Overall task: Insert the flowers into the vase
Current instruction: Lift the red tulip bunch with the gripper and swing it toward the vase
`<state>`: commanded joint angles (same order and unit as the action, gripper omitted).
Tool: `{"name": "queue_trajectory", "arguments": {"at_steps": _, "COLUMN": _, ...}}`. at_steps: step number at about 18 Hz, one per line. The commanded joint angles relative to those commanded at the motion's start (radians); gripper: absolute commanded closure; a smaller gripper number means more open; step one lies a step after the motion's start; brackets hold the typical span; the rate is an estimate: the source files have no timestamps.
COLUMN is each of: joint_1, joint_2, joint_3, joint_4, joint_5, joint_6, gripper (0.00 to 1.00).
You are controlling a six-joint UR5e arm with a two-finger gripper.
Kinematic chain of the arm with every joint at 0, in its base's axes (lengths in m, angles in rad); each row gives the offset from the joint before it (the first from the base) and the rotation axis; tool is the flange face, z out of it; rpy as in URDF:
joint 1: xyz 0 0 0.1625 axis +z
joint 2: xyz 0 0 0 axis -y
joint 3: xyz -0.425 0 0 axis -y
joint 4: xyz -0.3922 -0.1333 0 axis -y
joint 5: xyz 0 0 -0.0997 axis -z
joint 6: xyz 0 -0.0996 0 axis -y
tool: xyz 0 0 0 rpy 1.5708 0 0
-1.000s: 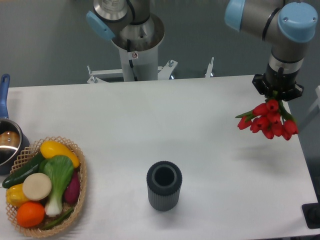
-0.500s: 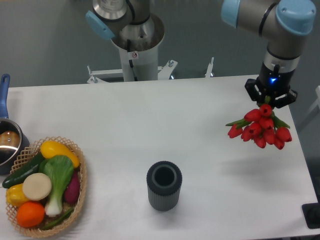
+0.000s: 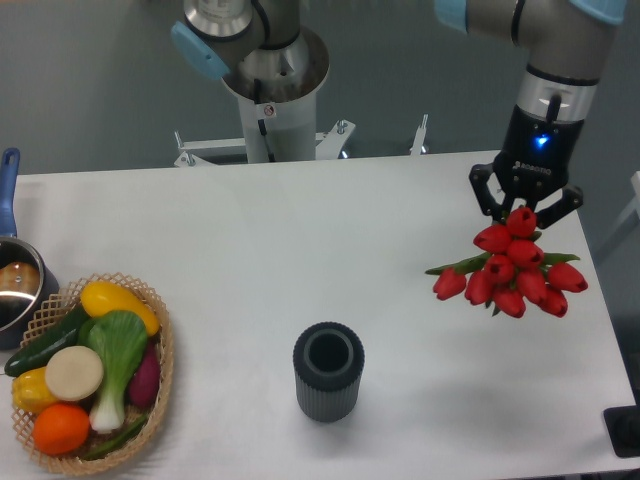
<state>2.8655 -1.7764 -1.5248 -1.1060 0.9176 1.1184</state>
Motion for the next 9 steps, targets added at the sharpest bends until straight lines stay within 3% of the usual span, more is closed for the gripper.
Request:
{"name": "queue_trajectory", "arguments": {"at_steps": 7, "joint_1": 0.005, "joint_2": -0.002, "joint_3": -0.003, "joint_4": 0.005, "joint_5": -0.273, "joint_6": -0.049, "gripper": 1.00}}
{"name": "queue_trajectory", "arguments": {"at_steps": 9, "joint_1": -0.005, "joint_2": 0.000, "joint_3": -0.015, "joint_4": 0.059, "joint_5": -0.286, "joint_6": -0.057, "gripper": 0.99}}
